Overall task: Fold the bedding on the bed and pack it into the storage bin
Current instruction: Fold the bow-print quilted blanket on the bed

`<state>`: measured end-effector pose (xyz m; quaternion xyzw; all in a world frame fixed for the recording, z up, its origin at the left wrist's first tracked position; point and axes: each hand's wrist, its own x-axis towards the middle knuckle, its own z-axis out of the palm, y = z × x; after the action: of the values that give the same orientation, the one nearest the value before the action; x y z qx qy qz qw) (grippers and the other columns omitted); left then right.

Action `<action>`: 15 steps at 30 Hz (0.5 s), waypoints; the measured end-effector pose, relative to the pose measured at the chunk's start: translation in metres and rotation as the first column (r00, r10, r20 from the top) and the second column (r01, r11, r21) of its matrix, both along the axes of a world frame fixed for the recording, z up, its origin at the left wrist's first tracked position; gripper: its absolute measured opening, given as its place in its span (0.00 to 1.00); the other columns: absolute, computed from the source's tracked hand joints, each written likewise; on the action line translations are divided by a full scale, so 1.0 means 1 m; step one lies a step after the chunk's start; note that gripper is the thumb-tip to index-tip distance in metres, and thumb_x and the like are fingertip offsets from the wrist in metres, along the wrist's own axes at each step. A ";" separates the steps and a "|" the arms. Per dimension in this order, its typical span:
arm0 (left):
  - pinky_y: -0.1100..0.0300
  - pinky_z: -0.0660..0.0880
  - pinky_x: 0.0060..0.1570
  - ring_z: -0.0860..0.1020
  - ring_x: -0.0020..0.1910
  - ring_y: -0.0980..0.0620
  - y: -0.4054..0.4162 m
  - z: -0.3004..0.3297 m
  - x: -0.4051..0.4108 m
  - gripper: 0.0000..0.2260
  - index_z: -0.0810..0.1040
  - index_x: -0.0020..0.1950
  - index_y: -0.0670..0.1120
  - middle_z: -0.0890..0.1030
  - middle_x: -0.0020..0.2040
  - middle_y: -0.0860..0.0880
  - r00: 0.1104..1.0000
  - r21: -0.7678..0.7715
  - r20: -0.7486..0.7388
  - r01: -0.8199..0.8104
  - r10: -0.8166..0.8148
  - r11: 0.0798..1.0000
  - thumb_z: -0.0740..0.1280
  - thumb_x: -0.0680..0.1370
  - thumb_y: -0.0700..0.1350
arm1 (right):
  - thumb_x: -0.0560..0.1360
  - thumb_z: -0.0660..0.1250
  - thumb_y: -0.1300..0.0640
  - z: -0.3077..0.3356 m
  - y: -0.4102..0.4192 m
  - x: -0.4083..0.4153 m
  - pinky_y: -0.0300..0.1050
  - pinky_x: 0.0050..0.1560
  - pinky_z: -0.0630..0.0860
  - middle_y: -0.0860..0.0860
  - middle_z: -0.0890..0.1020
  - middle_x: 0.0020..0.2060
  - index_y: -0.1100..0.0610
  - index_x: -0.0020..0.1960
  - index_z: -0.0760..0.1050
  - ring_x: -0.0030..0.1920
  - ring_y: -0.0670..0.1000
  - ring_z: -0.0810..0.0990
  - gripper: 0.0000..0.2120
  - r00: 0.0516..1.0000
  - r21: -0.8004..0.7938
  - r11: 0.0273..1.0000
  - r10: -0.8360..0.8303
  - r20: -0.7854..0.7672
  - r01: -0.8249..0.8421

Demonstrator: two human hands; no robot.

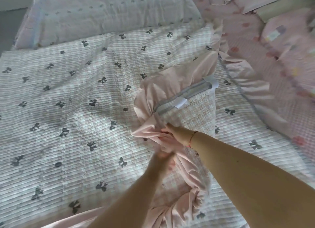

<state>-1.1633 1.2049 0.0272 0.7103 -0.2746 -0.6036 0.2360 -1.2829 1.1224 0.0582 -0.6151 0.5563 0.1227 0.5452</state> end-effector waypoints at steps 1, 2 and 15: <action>0.55 0.76 0.41 0.79 0.42 0.44 -0.009 0.001 -0.005 0.09 0.78 0.52 0.42 0.82 0.45 0.40 0.988 -0.099 0.103 -0.102 0.112 0.990 0.67 0.78 0.46 | 0.69 0.37 0.24 -0.001 0.000 -0.003 0.57 0.66 0.67 0.56 0.75 0.65 0.45 0.69 0.70 0.63 0.58 0.73 0.43 0.996 0.038 0.997 -0.076 0.038 0.074; 0.53 0.77 0.42 0.80 0.42 0.43 0.002 0.004 -0.018 0.11 0.78 0.52 0.41 0.82 0.45 0.38 0.987 -0.159 0.013 -0.156 0.160 0.975 0.68 0.76 0.47 | 0.69 0.37 0.24 0.000 0.000 -0.006 0.57 0.67 0.66 0.57 0.75 0.64 0.50 0.68 0.71 0.64 0.58 0.73 0.45 0.986 0.065 0.987 -0.150 0.067 0.146; 0.57 0.77 0.40 0.80 0.31 0.50 -0.054 0.021 -0.087 0.07 0.82 0.37 0.37 0.82 0.32 0.43 0.967 -0.267 -0.223 0.062 -0.125 0.962 0.69 0.75 0.32 | 0.74 0.46 0.28 0.020 -0.019 -0.078 0.53 0.63 0.72 0.51 0.76 0.53 0.53 0.65 0.69 0.54 0.53 0.75 0.35 0.685 0.079 0.734 -0.662 0.303 0.675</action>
<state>-1.2500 1.1507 0.0477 0.5823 -0.3540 -0.6540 0.3285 -1.3611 1.1030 0.0782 -0.3917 0.6510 -0.1935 0.6207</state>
